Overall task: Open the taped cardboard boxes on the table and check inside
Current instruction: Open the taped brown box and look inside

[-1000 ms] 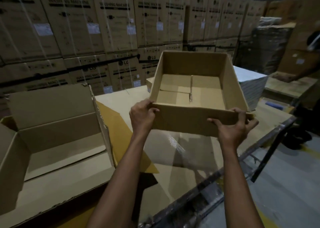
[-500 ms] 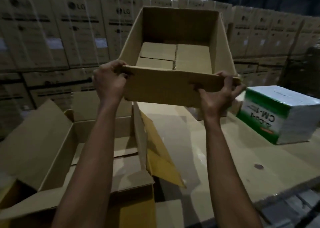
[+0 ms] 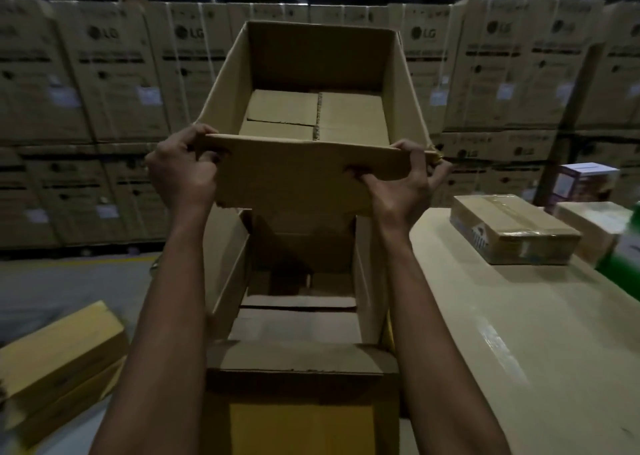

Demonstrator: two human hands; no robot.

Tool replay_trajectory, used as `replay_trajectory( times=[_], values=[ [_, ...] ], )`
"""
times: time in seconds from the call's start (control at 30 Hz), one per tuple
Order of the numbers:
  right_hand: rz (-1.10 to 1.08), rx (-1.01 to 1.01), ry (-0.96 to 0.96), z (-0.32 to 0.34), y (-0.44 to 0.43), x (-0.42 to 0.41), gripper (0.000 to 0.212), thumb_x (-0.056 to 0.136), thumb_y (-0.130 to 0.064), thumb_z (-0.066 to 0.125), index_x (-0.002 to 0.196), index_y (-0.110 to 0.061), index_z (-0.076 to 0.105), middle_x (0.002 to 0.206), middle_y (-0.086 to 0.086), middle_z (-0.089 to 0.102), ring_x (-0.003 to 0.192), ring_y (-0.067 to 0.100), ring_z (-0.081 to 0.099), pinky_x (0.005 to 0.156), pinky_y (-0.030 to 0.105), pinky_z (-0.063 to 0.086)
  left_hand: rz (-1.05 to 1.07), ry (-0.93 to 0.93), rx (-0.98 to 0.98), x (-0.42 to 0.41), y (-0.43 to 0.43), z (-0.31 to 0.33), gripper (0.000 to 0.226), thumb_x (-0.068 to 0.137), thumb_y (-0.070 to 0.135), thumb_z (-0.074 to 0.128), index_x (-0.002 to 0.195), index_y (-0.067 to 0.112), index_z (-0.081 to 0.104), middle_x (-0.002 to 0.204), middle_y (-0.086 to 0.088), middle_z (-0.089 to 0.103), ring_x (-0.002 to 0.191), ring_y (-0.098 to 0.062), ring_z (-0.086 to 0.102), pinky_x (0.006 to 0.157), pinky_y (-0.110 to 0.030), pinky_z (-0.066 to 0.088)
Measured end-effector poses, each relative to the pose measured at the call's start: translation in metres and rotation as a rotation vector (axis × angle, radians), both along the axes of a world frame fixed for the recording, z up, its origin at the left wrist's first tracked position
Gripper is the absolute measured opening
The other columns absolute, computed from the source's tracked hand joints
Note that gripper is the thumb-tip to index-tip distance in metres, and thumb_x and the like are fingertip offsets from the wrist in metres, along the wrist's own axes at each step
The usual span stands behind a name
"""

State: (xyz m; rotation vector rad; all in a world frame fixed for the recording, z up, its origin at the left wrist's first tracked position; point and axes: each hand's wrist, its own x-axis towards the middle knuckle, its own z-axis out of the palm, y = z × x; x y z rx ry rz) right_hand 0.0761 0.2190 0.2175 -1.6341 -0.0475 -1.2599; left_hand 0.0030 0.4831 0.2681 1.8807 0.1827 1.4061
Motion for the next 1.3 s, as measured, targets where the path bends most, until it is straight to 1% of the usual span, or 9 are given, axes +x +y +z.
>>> replay_trajectory(
  times=[0.07,0.13,0.3,0.47,0.57,0.77,0.93,1.1,1.3],
  values=[
    [0.029,0.005,0.015,-0.004,0.014,0.001,0.065,0.064,-0.025,0.097,0.119,-0.028,0.064,0.139,0.009,0.039,0.119,0.021,0.053,0.076,-0.001,0.045,0.035,0.000,0.016,-0.001,0.016,-0.004,0.039,0.082,0.001,0.073,0.111,0.028,0.075,0.110,0.005,0.074,0.101,-0.011,0.069,0.085,-0.020,0.055],
    [0.051,0.006,0.021,-0.009,0.022,0.001,0.063,0.064,-0.025,0.097,0.119,-0.027,0.066,0.138,0.010,0.041,0.120,0.023,0.055,0.081,0.008,0.052,0.068,0.008,0.046,0.000,0.031,-0.010,0.037,0.081,0.004,0.074,0.109,0.028,0.076,0.110,0.002,0.074,0.100,-0.013,0.069,0.081,-0.015,0.052],
    [0.085,-0.003,0.067,-0.039,0.027,-0.005,0.065,0.061,-0.037,0.098,0.118,-0.028,0.067,0.137,0.008,0.044,0.117,0.018,0.054,0.080,0.001,0.045,0.076,0.039,0.092,0.004,0.049,-0.039,0.036,0.075,0.013,0.075,0.106,0.031,0.076,0.105,0.002,0.076,0.094,-0.017,0.071,0.083,-0.039,0.060],
    [0.022,-0.066,0.165,-0.082,0.010,-0.019,0.067,0.057,-0.051,0.096,0.114,-0.035,0.064,0.132,0.003,0.044,0.117,0.020,0.055,0.086,0.032,0.061,-0.002,0.111,0.107,0.007,0.043,-0.076,0.037,0.074,0.007,0.082,0.107,0.023,0.077,0.109,-0.003,0.076,0.100,-0.019,0.070,0.086,-0.039,0.059],
    [-0.027,-0.135,0.206,-0.103,-0.005,-0.024,0.068,0.057,-0.053,0.095,0.115,-0.031,0.066,0.130,0.005,0.046,0.112,0.018,0.055,0.081,0.040,0.064,-0.054,0.165,0.092,0.008,0.034,-0.103,0.038,0.072,0.006,0.085,0.106,0.021,0.078,0.108,-0.003,0.077,0.099,-0.019,0.070,0.087,-0.038,0.059],
    [-0.017,-0.264,0.204,-0.107,0.000,-0.029,0.065,0.060,-0.055,0.093,0.113,-0.025,0.070,0.128,0.011,0.050,0.103,0.014,0.053,0.081,0.037,0.061,-0.030,0.198,-0.022,0.002,0.042,-0.132,0.036,0.072,0.005,0.085,0.104,0.020,0.079,0.108,0.000,0.077,0.100,-0.015,0.069,0.089,-0.031,0.056],
    [0.016,-0.279,0.142,-0.118,0.009,-0.036,0.056,0.060,-0.048,0.096,0.106,-0.024,0.075,0.118,0.010,0.054,0.096,0.012,0.055,0.078,0.028,0.055,0.033,0.147,0.012,-0.016,0.055,-0.139,0.037,0.073,0.001,0.082,0.105,0.019,0.078,0.112,-0.004,0.076,0.105,-0.020,0.070,0.093,-0.037,0.057],
    [0.024,-0.321,0.169,-0.127,0.007,-0.036,0.059,0.060,-0.055,0.092,0.106,-0.022,0.075,0.110,0.007,0.056,0.090,0.013,0.057,0.072,0.030,0.056,0.044,0.182,0.015,-0.021,0.063,-0.141,0.035,0.073,0.004,0.083,0.104,0.020,0.079,0.110,-0.004,0.076,0.102,-0.019,0.070,0.090,-0.037,0.057],
    [-0.030,-0.413,0.288,-0.153,-0.015,-0.036,0.067,0.064,-0.068,0.083,0.109,-0.020,0.071,0.109,0.007,0.056,0.088,0.023,0.063,0.067,0.037,0.059,-0.029,0.363,-0.032,-0.006,0.049,-0.169,0.036,0.073,0.007,0.086,0.105,0.023,0.079,0.107,-0.002,0.077,0.100,-0.017,0.067,0.087,-0.030,0.051]
  ],
)
